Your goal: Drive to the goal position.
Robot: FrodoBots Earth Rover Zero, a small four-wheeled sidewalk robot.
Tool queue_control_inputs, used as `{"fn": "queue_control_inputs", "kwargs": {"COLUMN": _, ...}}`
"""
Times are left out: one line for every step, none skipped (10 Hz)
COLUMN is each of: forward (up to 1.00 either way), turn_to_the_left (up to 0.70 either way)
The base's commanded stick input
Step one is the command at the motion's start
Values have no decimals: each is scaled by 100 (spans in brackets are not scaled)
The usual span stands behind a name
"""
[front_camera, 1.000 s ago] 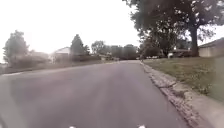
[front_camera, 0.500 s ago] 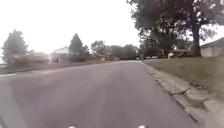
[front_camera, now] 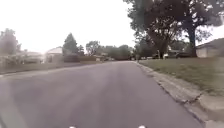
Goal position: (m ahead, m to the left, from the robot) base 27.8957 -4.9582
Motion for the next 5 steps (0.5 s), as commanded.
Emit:
{"fn": "queue_control_inputs", "kwargs": {"forward": 100, "turn_to_the_left": 0}}
{"fn": "queue_control_inputs", "kwargs": {"forward": 100, "turn_to_the_left": 0}}
{"fn": "queue_control_inputs", "kwargs": {"forward": 100, "turn_to_the_left": -40}}
{"fn": "queue_control_inputs", "kwargs": {"forward": 100, "turn_to_the_left": -40}}
{"fn": "queue_control_inputs", "kwargs": {"forward": 100, "turn_to_the_left": -36}}
